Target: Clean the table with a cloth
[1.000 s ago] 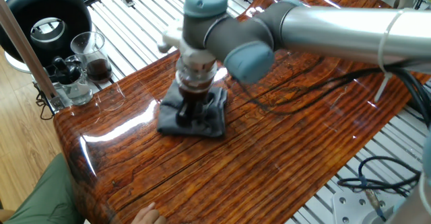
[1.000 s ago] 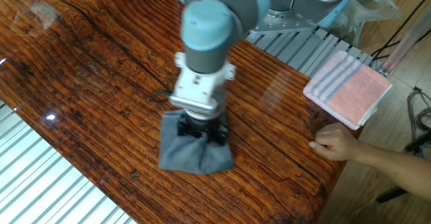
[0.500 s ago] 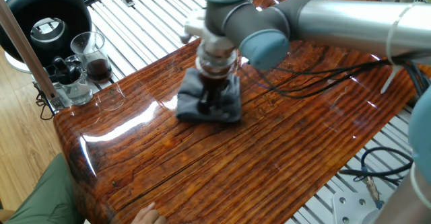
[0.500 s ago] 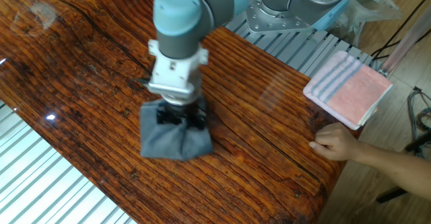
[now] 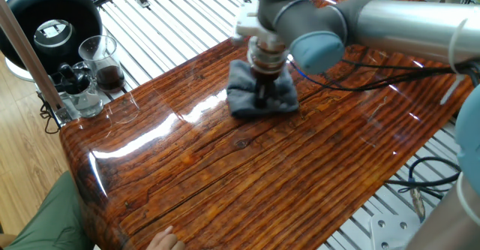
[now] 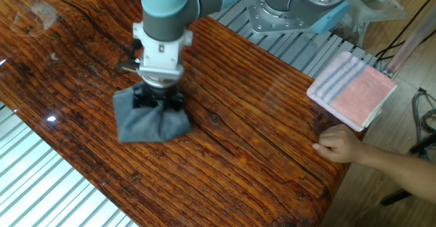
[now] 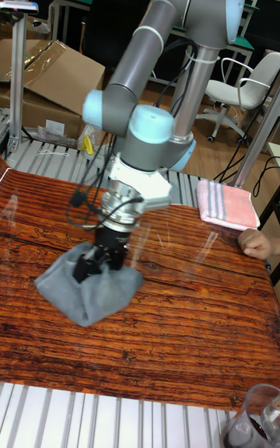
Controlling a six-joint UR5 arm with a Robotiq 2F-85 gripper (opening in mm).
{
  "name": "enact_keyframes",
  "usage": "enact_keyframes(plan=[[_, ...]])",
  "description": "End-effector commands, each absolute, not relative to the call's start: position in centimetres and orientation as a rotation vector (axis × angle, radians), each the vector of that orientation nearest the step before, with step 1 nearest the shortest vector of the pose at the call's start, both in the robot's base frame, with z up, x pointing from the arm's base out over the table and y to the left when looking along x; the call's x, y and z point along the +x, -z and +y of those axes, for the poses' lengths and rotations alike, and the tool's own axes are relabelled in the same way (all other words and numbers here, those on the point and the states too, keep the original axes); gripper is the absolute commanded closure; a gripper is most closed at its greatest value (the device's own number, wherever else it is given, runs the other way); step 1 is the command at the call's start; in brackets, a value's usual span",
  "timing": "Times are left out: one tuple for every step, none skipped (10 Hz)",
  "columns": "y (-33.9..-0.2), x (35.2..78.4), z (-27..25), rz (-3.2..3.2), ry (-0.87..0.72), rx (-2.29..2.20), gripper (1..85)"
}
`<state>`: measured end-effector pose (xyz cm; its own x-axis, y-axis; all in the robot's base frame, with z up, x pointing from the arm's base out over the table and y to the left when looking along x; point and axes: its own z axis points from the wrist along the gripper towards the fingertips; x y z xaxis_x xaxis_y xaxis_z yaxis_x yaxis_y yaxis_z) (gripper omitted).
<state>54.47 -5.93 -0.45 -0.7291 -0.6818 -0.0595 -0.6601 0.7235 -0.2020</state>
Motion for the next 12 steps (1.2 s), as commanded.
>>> enact_keyframes(plan=[[0.7, 53.8, -8.9, 2.741, 0.291, -1.17, 84.7], [1.0, 53.3, -7.0, 2.777, 0.204, -1.115, 84.7], [0.9, 53.2, -3.3, 2.832, 0.102, -1.021, 84.7], [0.4, 53.2, 1.5, 2.889, 0.005, -0.895, 84.7], [0.3, 53.0, 3.5, 2.924, -0.09, -0.774, 84.7], [0.2, 53.0, 4.1, 2.938, -0.125, -0.692, 84.7], [0.2, 53.2, 4.5, 2.926, -0.145, -0.694, 84.7], [0.1, 53.5, 4.6, 2.886, -0.143, -0.775, 84.7], [0.1, 53.9, 4.5, 2.841, -0.118, -0.883, 84.7], [0.1, 54.1, 3.8, 2.819, -0.069, -0.952, 84.7], [0.1, 54.0, 1.7, 2.798, 0.025, -0.974, 84.7], [0.2, 53.4, 0.5, 2.786, 0.05, -0.983, 84.7]])
